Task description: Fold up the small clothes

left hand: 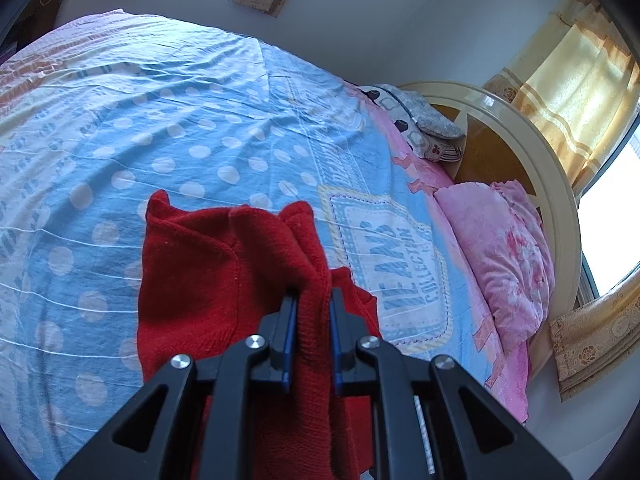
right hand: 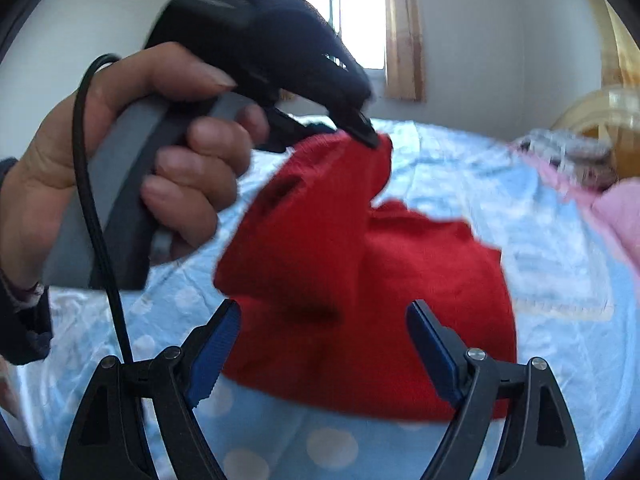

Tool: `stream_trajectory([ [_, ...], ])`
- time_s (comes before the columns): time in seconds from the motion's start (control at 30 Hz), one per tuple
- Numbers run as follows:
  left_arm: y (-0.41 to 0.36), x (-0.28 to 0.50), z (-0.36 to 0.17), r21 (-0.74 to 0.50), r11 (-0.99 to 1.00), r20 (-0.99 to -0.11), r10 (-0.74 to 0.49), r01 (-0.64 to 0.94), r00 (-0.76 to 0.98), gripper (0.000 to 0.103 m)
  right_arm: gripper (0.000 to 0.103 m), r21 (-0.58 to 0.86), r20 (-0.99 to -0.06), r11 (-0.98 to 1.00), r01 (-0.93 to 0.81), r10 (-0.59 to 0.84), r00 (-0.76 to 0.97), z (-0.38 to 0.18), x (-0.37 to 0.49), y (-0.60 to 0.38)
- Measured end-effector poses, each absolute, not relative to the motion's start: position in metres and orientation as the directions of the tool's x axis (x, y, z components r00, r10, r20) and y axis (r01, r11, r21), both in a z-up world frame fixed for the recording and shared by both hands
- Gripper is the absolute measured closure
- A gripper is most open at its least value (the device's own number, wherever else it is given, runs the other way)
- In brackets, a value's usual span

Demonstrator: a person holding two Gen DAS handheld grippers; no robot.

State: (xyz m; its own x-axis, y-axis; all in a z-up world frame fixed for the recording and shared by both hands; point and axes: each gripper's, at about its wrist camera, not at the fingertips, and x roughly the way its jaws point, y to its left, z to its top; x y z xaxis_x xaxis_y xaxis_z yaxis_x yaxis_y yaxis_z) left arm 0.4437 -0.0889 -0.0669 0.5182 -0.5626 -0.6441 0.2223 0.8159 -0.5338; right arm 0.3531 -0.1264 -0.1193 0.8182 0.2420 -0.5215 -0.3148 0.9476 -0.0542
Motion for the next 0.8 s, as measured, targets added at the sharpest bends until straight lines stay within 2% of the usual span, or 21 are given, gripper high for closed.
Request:
stream_trajectory([
  [0.07,-0.089,0.444,-0.066,-0.526,0.819,-0.646,-0.56,0.228,0.519,0.088,0.018,-0.128,-0.488,0.947,-0.294,0.198,0.85,-0.116,0.354,-0.115],
  [0.1,-0.087,0.444,-0.065,-0.528,0.819,-0.645,-0.56,0.227,0.52,0.088,0.032,-0.147,-0.477,0.947,-0.286,0.186,0.859,-0.115,0.355,-0.113],
  [0.13,-0.085,0.445,-0.066,-0.535,0.815,-0.643,-0.565,0.225,0.518,0.088,0.053,-0.148,-0.479,0.944,-0.296,0.193,0.856,-0.114,0.356,-0.111],
  [0.17,-0.085,0.446,-0.066,-0.538,0.813,-0.644,-0.566,0.222,0.515,0.088,0.088,-0.153,-0.5,0.942,-0.3,0.188,0.845,-0.114,0.36,-0.109],
  [0.33,-0.086,0.445,-0.062,-0.544,0.803,-0.631,-0.582,0.242,0.512,0.088,0.089,-0.051,-0.477,0.956,-0.289,0.231,0.848,-0.104,0.355,-0.14],
  [0.53,-0.11,0.443,-0.052,-0.564,0.766,-0.596,-0.636,0.307,0.49,0.088,0.09,0.165,-0.468,0.951,-0.262,0.309,0.828,-0.097,0.354,-0.192],
  [0.8,-0.166,0.447,-0.069,-0.512,0.786,-0.647,-0.618,0.346,0.447,0.088,0.09,0.408,-0.515,0.897,-0.172,0.382,0.767,-0.116,0.361,-0.246],
])
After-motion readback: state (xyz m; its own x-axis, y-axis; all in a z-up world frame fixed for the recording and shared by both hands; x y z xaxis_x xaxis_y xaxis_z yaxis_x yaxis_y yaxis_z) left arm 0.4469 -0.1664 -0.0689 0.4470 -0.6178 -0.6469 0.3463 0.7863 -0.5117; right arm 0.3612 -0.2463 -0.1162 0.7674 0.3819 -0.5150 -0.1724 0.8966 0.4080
